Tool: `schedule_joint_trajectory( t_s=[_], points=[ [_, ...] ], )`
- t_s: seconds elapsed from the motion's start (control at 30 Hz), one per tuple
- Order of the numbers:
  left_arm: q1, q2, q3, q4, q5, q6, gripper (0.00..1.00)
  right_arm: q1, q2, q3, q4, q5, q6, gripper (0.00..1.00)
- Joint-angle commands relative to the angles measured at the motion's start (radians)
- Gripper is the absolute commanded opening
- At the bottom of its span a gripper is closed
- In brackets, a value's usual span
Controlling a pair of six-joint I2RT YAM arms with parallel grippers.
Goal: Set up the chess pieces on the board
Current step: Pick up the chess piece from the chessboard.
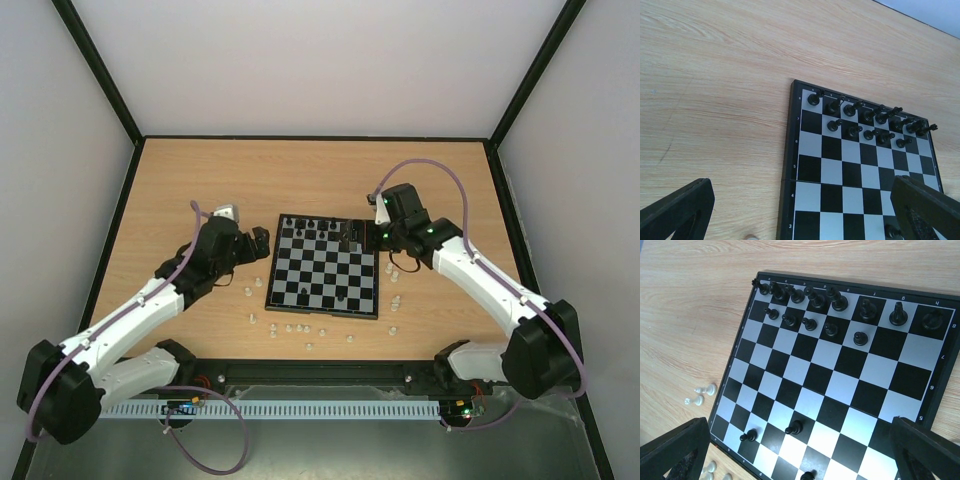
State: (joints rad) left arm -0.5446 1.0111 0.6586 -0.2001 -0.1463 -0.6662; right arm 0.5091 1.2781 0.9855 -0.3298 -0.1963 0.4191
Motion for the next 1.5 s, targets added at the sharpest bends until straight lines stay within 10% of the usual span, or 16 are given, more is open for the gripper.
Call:
schedule_joint_trajectory(
  t_s=[0.0,0.8,1.13,1.47],
  points=[
    [-0.003,0.025,0.038,0.006,-0.005,-0.005,1.0,0.006,0.022,-0.013,-0.002,0.009,-0.008,0.99],
    [-0.005,-0.053,-0.067,0.053,0.062,0.028,0.99,0.088,0.056,-0.066,-0.038,0.128,0.0,0.99],
    [-0.004,-0.102,-0.08,0.04,0.037,0.027,0.99,0.257,0.188,-0.001,-0.056,0.193,-0.012,0.54],
    [-0.003,-0.148,-0.113,0.022,0.03,0.012,0.99,0.367,0.344,0.1,-0.115,0.286,-0.019,0.37]
  ],
)
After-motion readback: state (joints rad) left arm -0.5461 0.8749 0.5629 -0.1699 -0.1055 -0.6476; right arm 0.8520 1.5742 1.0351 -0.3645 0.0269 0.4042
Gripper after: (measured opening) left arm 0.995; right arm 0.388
